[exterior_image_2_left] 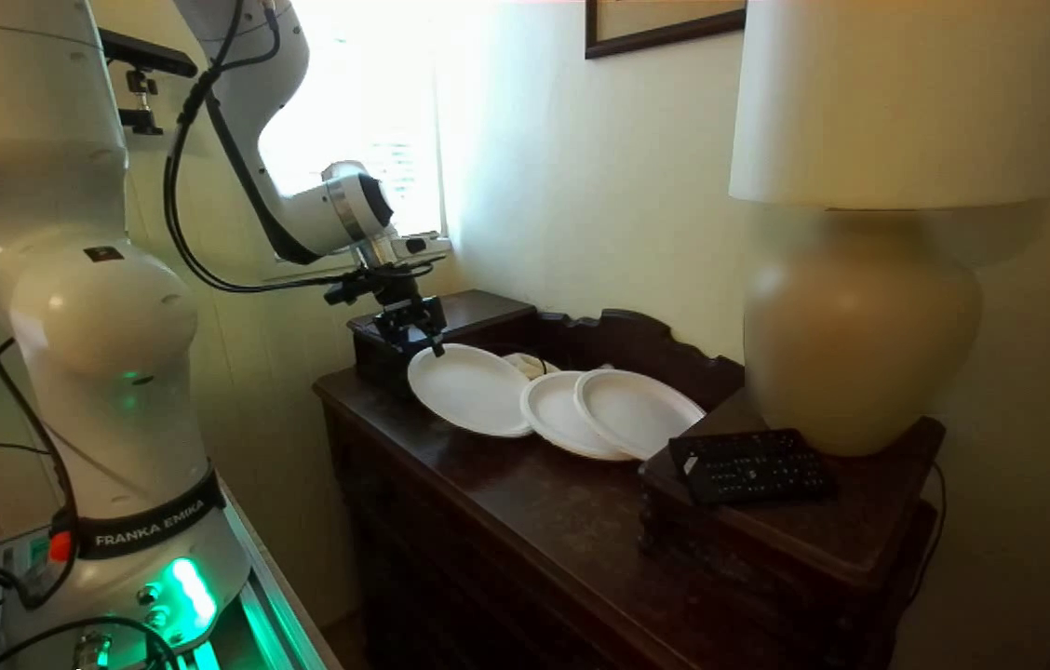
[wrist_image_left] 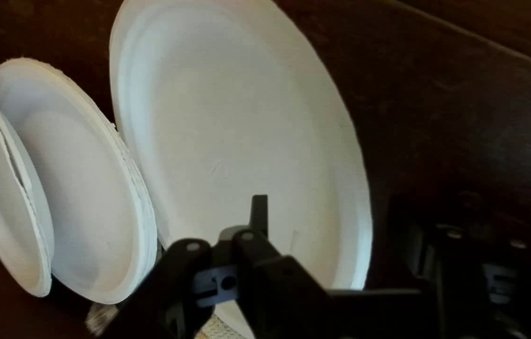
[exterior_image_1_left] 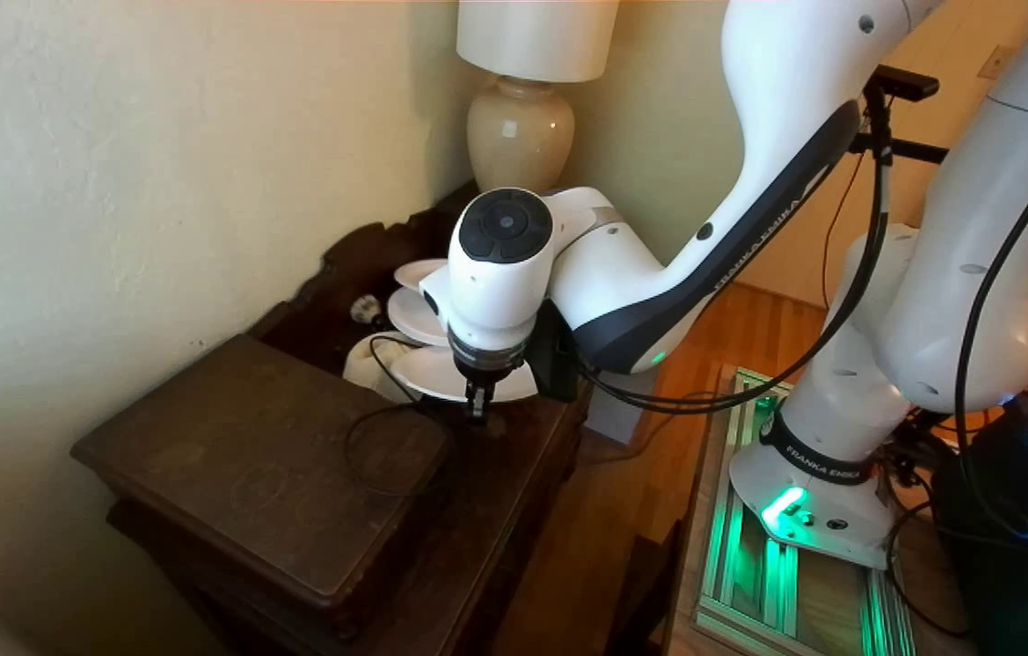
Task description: Stack the plates
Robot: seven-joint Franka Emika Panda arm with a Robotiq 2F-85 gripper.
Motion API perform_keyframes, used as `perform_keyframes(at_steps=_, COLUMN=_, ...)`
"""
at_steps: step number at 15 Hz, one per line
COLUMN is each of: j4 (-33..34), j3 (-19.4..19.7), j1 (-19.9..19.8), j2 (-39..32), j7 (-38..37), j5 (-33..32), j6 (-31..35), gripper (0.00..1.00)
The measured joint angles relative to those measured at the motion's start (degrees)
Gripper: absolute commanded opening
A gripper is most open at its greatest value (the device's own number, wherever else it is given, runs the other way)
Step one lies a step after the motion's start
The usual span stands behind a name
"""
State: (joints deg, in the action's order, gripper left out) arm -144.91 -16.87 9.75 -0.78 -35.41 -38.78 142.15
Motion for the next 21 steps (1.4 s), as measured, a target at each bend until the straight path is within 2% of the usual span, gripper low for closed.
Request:
perform_keyframes(at_steps=6, j4=1.2, j3=0.8, j1=1.7, j2=-1.5, j7=-0.1, j5=-0.3, j6=0.2, gripper=0.15)
perform_keyframes(at_steps=9, j4=1.3, j3=1.2, j1=2.2, j2=-1.8, j7=-0.1, j5=-0.3, j6=0.3, gripper=0.06)
perform_keyframes(at_steps=16, j4=1.5, j3=2.0, j1=2.4, j2=0.5, j7=0.0, j5=0.3, j6=0.1, gripper=0.05)
perform_keyframes(at_steps=21, j4=1.1, j3=1.6, j1=2.8, j2=6.2, j7=2.3, j5=6.7, j6=-0.4, gripper=0.05)
